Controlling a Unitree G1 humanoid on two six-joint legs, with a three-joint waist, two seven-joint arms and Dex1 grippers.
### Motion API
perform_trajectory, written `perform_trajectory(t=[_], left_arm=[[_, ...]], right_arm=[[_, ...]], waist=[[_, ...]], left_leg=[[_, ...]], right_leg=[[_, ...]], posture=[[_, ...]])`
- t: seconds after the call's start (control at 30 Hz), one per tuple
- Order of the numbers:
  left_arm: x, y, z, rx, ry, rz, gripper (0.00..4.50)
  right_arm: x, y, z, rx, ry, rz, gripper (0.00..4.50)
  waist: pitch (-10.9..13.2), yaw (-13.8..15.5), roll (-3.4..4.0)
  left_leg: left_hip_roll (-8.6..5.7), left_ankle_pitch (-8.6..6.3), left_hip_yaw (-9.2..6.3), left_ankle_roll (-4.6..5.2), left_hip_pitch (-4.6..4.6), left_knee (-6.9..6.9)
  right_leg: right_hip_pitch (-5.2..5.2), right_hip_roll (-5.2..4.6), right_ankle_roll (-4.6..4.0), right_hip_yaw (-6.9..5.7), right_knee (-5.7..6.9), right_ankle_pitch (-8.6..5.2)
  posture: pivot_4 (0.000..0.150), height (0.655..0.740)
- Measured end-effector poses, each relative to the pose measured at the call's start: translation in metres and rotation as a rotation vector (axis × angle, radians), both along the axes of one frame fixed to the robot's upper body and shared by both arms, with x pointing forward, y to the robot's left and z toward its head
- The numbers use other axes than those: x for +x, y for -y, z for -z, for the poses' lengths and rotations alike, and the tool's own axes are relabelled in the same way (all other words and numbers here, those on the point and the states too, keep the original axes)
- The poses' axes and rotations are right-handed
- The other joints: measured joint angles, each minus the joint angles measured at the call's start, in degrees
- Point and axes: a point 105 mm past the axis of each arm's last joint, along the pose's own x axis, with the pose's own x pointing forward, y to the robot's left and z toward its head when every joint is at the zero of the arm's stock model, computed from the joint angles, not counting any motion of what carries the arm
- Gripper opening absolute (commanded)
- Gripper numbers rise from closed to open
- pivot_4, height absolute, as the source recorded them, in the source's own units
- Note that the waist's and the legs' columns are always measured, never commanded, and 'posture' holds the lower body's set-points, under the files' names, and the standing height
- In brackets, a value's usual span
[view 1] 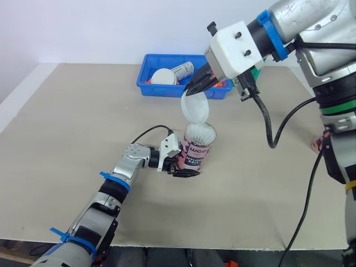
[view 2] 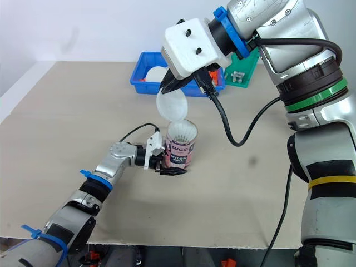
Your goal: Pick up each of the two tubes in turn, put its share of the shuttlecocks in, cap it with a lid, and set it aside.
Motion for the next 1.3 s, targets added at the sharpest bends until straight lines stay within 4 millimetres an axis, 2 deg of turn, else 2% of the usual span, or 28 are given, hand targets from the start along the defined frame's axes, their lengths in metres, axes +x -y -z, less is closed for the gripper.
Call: perform_trajectory(t=[0.2, 0.3, 0.33, 0.4, 0.47, 0.57, 0.77, 0.97, 1.3], left_arm=[[-0.007, -0.016, 0.000, 0.024, 0.025, 0.028, 3.61], [-0.021, -0.022, 0.003, 0.018, 0.006, 0.076, 3.61], [-0.029, -0.023, 0.004, 0.017, -0.005, 0.112, 3.61], [-0.033, -0.025, 0.005, 0.026, -0.014, 0.125, 3.61], [-0.037, -0.033, 0.007, 0.043, -0.013, 0.132, 3.61], [-0.037, -0.034, 0.006, 0.051, 0.000, 0.132, 3.61], [-0.038, -0.035, 0.009, 0.072, 0.033, 0.144, 3.61], [-0.037, -0.032, 0.007, 0.080, 0.041, 0.154, 3.61], [-0.037, -0.031, 0.007, 0.086, 0.039, 0.159, 3.61]], right_arm=[[-0.006, 0.010, 0.005, -0.037, -0.027, 0.018, 0.00], [-0.019, 0.016, 0.015, -0.085, -0.069, -0.001, 0.00], [-0.025, 0.026, 0.023, -0.113, -0.083, 0.005, 0.00], [-0.028, 0.034, 0.036, -0.142, -0.102, 0.010, 0.00], [-0.028, 0.049, 0.072, -0.194, -0.196, 0.031, 0.00], [-0.028, 0.048, 0.083, -0.211, -0.223, 0.014, 0.00], [-0.031, 0.027, 0.079, -0.208, -0.192, -0.067, 0.00], [-0.030, 0.008, 0.060, -0.161, -0.134, -0.122, 0.00], [-0.031, 0.005, 0.057, -0.158, -0.110, -0.151, 0.00]], waist=[[0.0, 0.0, 0.01], [0.0, 0.0, 0.02], [0.0, 0.0, 0.00], [0.0, 0.1, -0.04], [0.0, 0.2, -0.03], [0.2, -0.1, 0.29], [0.2, -0.2, 0.28], [0.2, -0.1, 0.28], [0.2, -0.1, 0.28]], left_leg=[[0.00, -0.01, 0.00, -0.02, 0.00, -0.10], [-0.01, -0.04, -0.02, -0.07, -0.01, -0.18], [-0.01, -0.07, -0.05, -0.12, -0.01, -0.19], [-0.01, -0.10, -0.07, -0.15, 0.00, -0.18], [-0.01, -0.13, -0.11, -0.19, 0.01, -0.07], [-0.03, -0.11, 0.06, -0.17, 0.08, 0.01], [0.06, -0.10, 0.02, -0.15, 0.17, 0.08], [0.06, -0.10, 0.00, -0.15, 0.15, 0.10], [0.03, -0.10, 0.00, -0.16, 0.12, 0.11]], right_leg=[[-0.02, -0.01, -0.05, 0.00, 0.00, -0.05], [-0.03, -0.03, -0.14, 0.01, -0.01, -0.10], [-0.01, -0.04, -0.18, -0.03, -0.02, -0.14], [0.02, -0.05, -0.13, -0.06, -0.03, -0.19], [0.08, -0.08, -0.05, -0.11, -0.04, -0.24], [0.03, -0.12, 0.00, 0.01, 0.01, -0.10], [0.11, -0.01, -0.07, -0.03, 0.03, -0.06], [0.13, -0.01, -0.05, -0.04, 0.03, -0.07], [0.13, -0.03, -0.03, -0.03, 0.02, -0.08]], posture=[[0.150, 0.7038], [0.150, 0.7038], [0.150, 0.7038], [0.150, 0.7038], [0.150, 0.7038], [0.150, 0.7038], [0.150, 0.7038], [0.150, 0.7038], [0.150, 0.7038]])
